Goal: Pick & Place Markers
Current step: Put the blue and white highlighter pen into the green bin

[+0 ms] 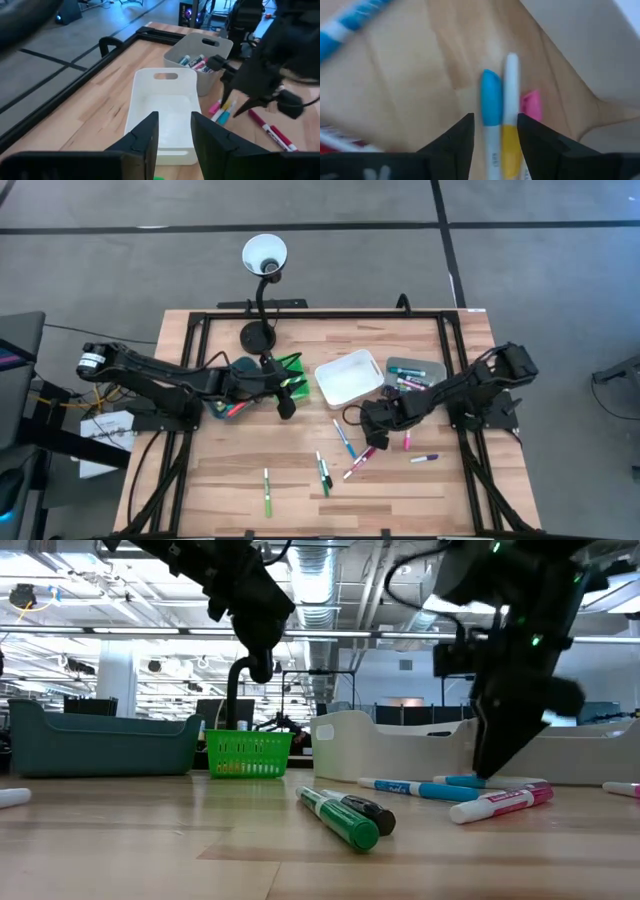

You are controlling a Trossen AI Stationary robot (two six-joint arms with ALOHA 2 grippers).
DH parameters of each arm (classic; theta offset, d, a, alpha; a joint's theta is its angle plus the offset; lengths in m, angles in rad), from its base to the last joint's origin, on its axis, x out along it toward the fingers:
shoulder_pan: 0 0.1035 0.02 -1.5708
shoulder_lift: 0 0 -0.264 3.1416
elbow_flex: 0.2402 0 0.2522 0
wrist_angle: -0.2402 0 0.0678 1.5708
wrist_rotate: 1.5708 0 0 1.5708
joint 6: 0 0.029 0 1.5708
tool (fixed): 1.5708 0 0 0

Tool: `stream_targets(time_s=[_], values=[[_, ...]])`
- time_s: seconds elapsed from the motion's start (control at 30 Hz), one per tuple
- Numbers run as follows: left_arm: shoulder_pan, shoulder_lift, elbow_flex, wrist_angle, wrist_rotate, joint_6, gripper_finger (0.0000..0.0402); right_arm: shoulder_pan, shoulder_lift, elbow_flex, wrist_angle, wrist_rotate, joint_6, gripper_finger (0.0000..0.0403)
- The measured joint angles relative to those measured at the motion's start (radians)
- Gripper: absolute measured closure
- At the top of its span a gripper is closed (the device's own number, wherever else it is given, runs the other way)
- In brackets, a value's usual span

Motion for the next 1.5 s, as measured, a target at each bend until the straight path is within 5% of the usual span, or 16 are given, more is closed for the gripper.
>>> stream_targets(time_s=[0.37, 0.7, 1.5], values=[[0.000, 0.000, 0.000, -0.001, 0.000, -0.001, 0.0291, -0.066, 0.059, 0.004, 0.000, -0.113, -0.005, 0.0285], [-0.001, 0.000, 0.000, -0.001, 0.001, -0.001, 0.0291, -0.003, -0.001, -0.002, 0.079, -0.223, -0.004, 0.0292], [-0.002, 0.000, 0.000, -0.001, 0.001, -0.009, 0.0291, 0.011, 0.017, 0.034, 0.132, -0.187, -0.049, 0.0287]])
